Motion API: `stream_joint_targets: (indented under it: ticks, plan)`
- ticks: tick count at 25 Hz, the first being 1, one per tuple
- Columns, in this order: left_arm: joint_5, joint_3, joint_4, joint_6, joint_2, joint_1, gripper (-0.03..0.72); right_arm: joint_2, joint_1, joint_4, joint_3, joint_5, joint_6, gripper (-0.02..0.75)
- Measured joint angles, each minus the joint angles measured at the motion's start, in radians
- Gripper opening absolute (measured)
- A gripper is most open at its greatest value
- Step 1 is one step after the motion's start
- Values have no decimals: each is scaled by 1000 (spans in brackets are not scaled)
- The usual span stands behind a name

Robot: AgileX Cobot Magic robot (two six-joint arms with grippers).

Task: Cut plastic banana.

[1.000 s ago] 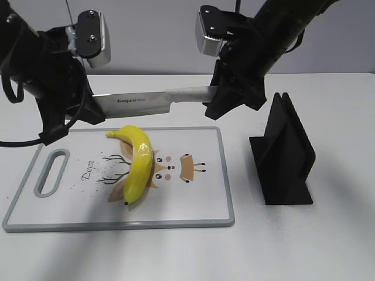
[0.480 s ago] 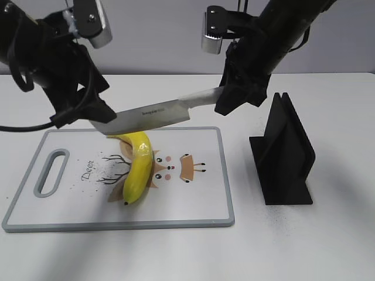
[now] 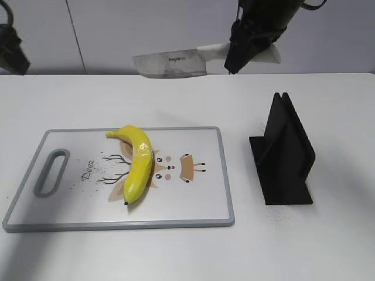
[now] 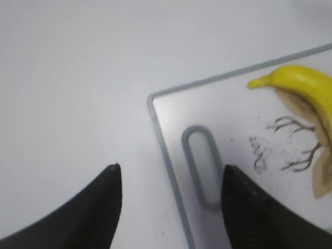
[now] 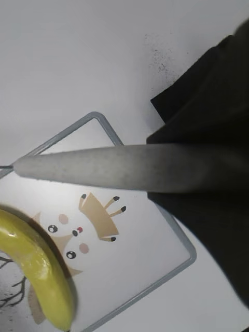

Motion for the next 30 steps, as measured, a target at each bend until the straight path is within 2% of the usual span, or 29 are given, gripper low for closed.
stream_joint_targets:
  ticks: [2,5,7,9,13,18,24,30]
  plan:
    - [110,-7,28,-58,0,45,583,-11,-1,-8,-1,2,71,164]
    - [270,-7,36,-86,-1,84,581,-54,-1,-11,37,2,160,164]
    - [300,1,37,-97,-19,95,581,-114,-1,-11,107,-5,225,164]
    - [303,38,35,-112,-66,97,579,-187,-1,-11,203,-61,294,164]
    - [290,178,32,-132,-249,97,579,-365,-1,-30,432,-276,451,164]
    - [238,358,40,-133,-521,97,579,-544,-1,-164,658,-457,708,164]
    - [206,550,43,-133,-838,97,561,-654,-1,-246,830,-532,891,164]
    - [208,686,42,-133,-1156,97,551,-667,-1,-318,906,-539,999,164]
